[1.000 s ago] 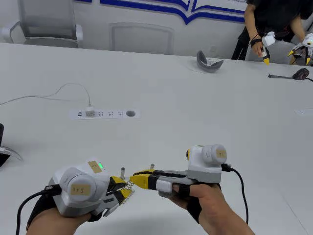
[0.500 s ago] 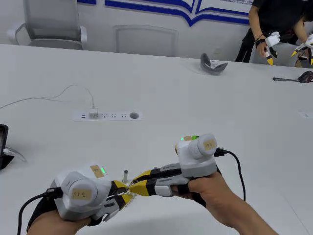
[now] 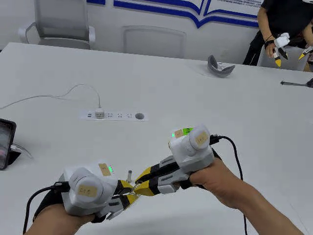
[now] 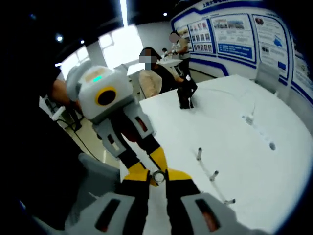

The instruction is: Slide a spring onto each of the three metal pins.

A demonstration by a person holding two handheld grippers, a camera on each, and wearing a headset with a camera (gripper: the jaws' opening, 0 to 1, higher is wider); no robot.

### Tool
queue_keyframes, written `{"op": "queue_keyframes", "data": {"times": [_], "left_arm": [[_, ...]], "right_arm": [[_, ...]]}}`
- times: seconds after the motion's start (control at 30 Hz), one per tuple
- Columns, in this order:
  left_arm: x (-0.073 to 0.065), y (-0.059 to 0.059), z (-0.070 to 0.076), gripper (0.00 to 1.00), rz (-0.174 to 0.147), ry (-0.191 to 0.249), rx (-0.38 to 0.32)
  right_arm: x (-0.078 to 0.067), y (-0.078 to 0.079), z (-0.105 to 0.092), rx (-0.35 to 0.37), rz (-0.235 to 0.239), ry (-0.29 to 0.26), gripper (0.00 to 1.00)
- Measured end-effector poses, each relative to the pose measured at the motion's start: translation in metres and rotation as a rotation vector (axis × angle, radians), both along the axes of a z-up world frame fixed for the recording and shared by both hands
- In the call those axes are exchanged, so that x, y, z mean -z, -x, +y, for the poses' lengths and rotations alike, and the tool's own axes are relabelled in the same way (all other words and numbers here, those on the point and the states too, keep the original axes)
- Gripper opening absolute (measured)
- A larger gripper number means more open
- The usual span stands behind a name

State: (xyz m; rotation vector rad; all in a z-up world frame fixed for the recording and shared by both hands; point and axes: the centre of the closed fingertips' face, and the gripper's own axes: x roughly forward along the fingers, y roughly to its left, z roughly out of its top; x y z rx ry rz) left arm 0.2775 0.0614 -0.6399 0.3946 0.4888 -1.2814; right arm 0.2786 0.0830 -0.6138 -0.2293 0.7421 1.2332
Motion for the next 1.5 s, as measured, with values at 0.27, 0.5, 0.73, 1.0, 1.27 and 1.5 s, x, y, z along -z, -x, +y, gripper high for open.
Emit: {"op": "queue_keyframes", "data": {"times": [0.27, 0.5, 0.73, 1.0, 1.27, 1.5], "left_arm": [[-0.002, 0.001, 0.002, 0.1, 0.017, 0.021, 0.008], [0.0, 0.004, 0.008, 0.1, 0.012, 0.002, 0.014], [-0.002, -0.001, 0.017, 0.1, 0.057, 0.047, -0.049], [0.001, -0.003, 0.033, 0.16, 0.058, 0.064, -0.113], [0.007, -0.008, 0.06, 0.21, 0.064, 0.053, -0.196], [0.012, -0.014, 0.089, 0.26, 0.087, 0.059, -0.299]], "right_arm": [[0.008, 0.005, 0.004, -0.137, -0.019, 0.101, 0.14], [0.013, 0.007, 0.009, -0.207, -0.036, 0.148, 0.13], [0.011, 0.003, 0.016, -0.218, -0.041, 0.124, 0.12], [0.002, -0.002, 0.025, -0.197, -0.032, 0.062, 0.12], [0.005, -0.015, 0.023, -0.171, -0.035, 0.069, 0.12], [0.018, -0.028, 0.019, -0.165, -0.054, 0.126, 0.12]]}}
